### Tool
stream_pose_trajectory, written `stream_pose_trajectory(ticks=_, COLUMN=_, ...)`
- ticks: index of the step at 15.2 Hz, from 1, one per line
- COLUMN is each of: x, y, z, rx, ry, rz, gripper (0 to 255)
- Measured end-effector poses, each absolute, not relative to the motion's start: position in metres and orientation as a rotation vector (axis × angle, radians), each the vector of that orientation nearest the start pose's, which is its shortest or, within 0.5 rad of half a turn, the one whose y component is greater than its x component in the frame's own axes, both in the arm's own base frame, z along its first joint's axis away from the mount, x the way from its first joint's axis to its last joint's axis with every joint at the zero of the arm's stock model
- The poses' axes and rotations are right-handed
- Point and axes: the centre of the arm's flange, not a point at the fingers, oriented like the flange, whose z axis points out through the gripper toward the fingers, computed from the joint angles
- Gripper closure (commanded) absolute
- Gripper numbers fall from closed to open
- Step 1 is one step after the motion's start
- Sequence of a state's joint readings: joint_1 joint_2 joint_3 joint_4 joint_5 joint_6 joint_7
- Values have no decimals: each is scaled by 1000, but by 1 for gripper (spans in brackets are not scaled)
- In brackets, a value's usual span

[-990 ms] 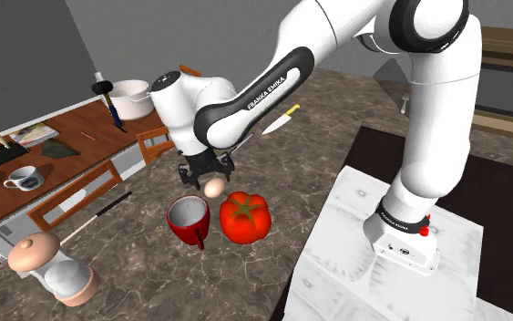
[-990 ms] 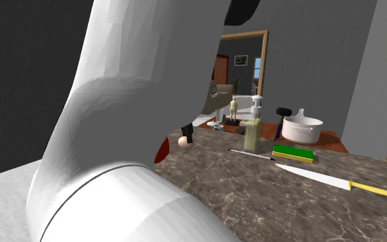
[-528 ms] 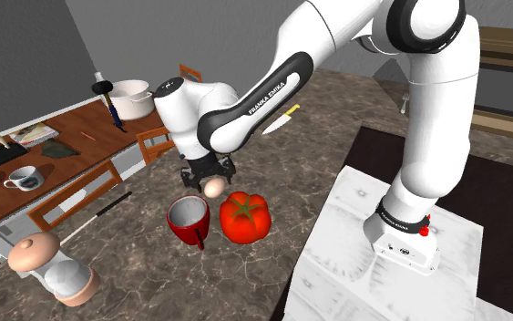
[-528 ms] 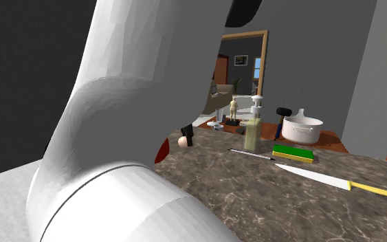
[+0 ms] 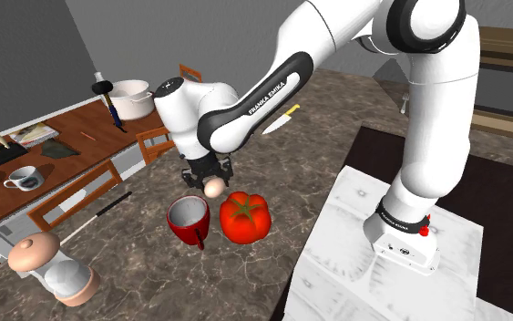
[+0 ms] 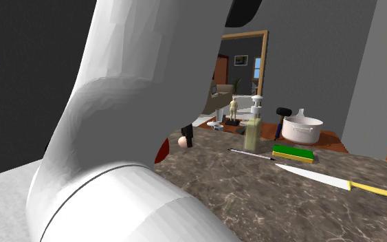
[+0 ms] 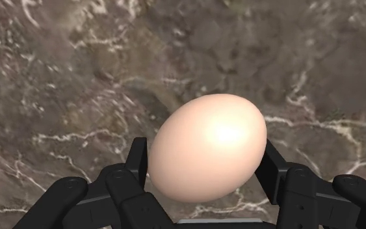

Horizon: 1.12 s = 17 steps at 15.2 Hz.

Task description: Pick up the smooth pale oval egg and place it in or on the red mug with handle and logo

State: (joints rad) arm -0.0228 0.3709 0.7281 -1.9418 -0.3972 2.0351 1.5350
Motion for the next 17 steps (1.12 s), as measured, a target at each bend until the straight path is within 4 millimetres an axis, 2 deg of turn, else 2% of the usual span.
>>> stream_pose_trajectory(ticks=5, x=475, y=352, z=324, rx=-3161, ry=1035, rz=-22, gripper=255)
stream_pose_trajectory(ticks=17, x=475, y=351, z=385, rx=-3161, ry=1034, rz=-22, gripper=255)
